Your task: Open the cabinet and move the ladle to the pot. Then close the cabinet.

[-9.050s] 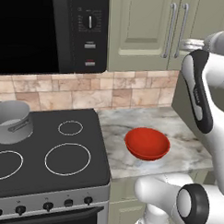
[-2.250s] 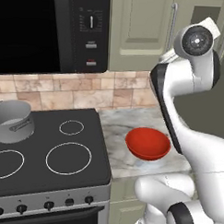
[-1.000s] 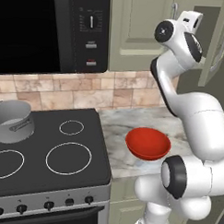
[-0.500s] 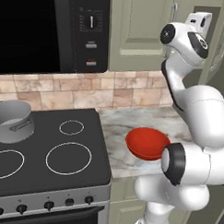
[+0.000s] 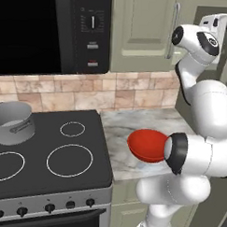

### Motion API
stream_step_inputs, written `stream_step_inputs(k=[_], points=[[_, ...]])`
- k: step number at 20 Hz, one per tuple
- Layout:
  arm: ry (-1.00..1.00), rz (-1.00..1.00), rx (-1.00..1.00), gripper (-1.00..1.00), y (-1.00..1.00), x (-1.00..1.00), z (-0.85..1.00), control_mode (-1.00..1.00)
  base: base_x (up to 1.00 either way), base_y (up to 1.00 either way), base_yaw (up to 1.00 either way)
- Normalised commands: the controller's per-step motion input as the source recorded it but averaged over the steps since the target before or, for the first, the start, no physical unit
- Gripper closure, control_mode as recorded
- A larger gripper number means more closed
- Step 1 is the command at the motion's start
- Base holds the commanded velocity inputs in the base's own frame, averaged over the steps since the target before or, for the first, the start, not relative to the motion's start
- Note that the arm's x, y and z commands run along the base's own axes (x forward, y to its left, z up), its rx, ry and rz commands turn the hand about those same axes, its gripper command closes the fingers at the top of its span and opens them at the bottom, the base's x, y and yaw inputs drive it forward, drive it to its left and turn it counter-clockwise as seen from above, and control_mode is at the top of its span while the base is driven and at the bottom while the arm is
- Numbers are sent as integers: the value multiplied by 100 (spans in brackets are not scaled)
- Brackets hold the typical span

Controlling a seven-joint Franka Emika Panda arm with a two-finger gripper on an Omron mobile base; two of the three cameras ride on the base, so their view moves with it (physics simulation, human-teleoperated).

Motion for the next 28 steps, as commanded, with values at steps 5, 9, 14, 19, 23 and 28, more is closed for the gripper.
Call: stream_step_inputs(k=[5, 9, 14, 19, 23, 28], points=[[14, -15, -11, -100, -50, -16, 0, -100, 0, 0, 0], [6, -10, -14, -100, -10, 0, 0, -100, 0, 0, 0], [3, -7, -6, -100, 30, -1, 2, -100, 0, 0, 0], [0, -6, -1, -100, 72, -4, 4, -100, 0, 0, 0], [-3, 0, 8, -100, 47, -51, 51, -100, 0, 0, 0], [-4, 0, 15, -100, 36, -32, 33, -100, 0, 0, 0]])
